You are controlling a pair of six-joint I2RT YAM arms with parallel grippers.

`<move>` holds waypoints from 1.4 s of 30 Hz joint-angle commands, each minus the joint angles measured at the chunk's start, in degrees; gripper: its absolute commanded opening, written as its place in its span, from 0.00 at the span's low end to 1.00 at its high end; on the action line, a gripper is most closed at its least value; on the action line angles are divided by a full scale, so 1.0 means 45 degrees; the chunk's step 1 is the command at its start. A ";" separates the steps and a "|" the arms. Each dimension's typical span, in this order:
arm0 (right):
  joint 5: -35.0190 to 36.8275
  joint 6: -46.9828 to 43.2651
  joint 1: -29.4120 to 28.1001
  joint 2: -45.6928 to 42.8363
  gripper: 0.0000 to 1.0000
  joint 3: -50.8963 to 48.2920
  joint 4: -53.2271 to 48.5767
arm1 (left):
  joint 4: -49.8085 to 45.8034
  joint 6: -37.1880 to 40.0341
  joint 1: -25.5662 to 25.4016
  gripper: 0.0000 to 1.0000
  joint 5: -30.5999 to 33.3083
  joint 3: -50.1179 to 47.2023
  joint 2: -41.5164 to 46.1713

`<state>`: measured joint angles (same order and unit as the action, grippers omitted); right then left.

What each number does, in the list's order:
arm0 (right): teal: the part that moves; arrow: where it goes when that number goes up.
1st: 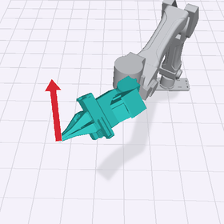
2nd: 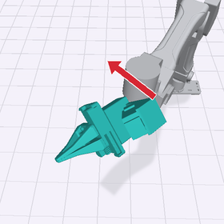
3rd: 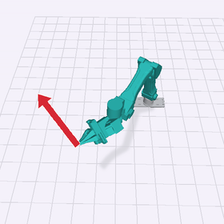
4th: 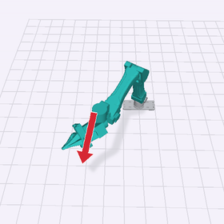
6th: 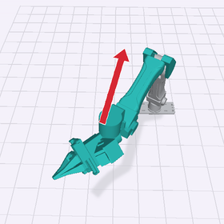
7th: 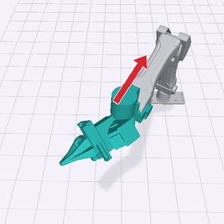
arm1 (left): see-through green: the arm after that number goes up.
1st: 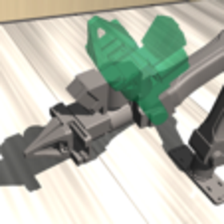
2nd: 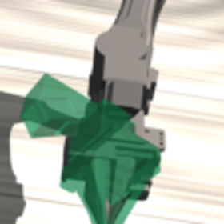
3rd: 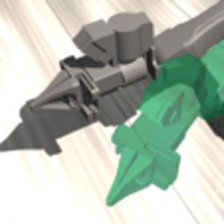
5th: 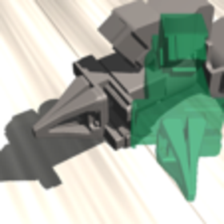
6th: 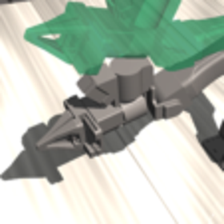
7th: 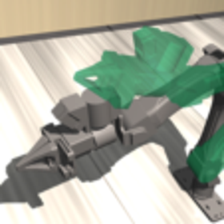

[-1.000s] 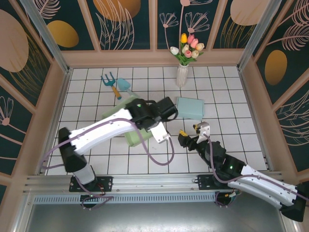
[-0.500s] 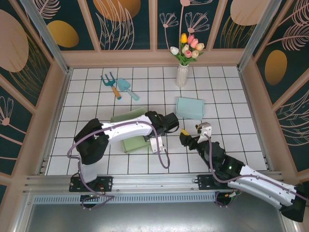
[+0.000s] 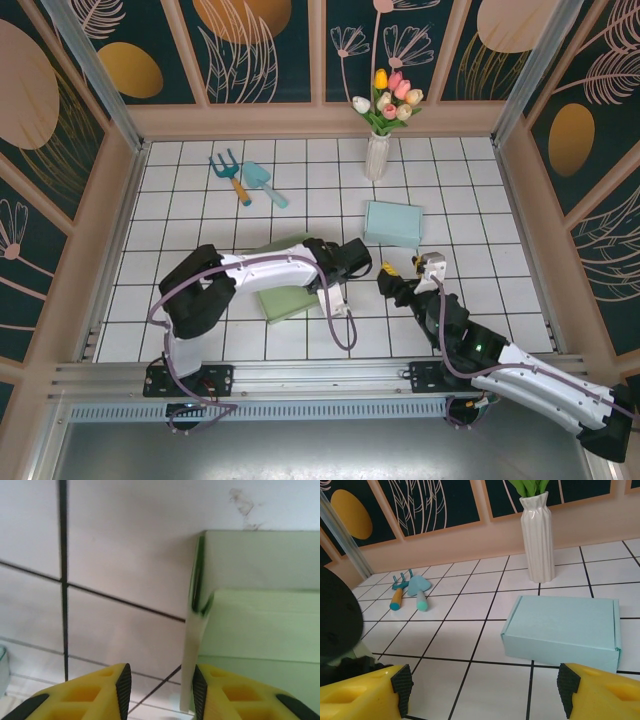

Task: Fold the paper box

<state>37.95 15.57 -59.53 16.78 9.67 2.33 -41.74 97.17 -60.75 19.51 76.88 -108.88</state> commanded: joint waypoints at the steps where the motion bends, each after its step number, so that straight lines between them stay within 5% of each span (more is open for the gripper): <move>1: 0.0331 0.0250 0.0103 -0.0316 0.79 -0.0137 -0.0109 | -0.0083 -0.0871 0.0073 0.38 -0.0177 0.0375 0.1460; 8: 0.0364 0.0289 0.0180 -0.0408 0.79 -0.0193 -0.0127 | 0.0918 -0.3591 0.0070 0.40 -0.0207 -0.0343 0.4285; 11: 0.0139 0.0184 0.0240 -0.0369 0.79 -0.0143 -0.0050 | 0.4063 -0.7147 0.0063 0.47 0.1441 -0.1207 0.5328; 16: -0.0555 -0.0218 0.0375 -0.0068 0.80 0.0159 0.0079 | 0.9751 -1.3243 0.0257 0.49 0.0853 -0.4211 0.8614; 19: -0.1139 -0.0150 0.0395 0.0596 0.80 0.0704 -0.0052 | 1.2184 -1.7210 0.0251 0.60 0.1706 -0.6098 1.0435; 20: -0.1437 -0.0152 0.0396 0.0964 0.80 0.0907 -0.0012 | 1.2318 -1.9030 0.0244 0.97 0.2654 -0.6362 1.0955; 23: -0.2185 -0.0096 0.0416 0.2229 0.79 0.1387 0.0289 | 0.8706 -2.4804 0.0254 0.99 0.6567 -0.5611 1.2005; 26: -0.2876 -0.0065 0.0415 0.3863 0.78 0.1801 0.1113 | 0.6106 -2.9154 0.0258 0.99 0.7396 -0.6603 1.3821; 34: -0.4456 -0.0110 0.0455 0.8135 0.74 0.2893 0.3197 | 0.5737 -3.2419 0.0248 0.99 0.6202 -1.1251 1.9840; 39: -0.4975 -0.1139 0.0571 0.9744 0.67 0.2891 0.5064 | 0.5614 -3.2731 0.0248 0.99 0.6299 -1.1917 1.8636; 42: -0.5583 -0.1507 0.0958 1.0446 0.65 0.3133 0.5467 | 0.5740 -3.3367 0.0254 0.90 0.6767 -1.2085 1.7188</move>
<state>16.27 11.62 -56.62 62.15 21.39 20.64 -15.22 -48.62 -59.72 47.66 23.94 -27.94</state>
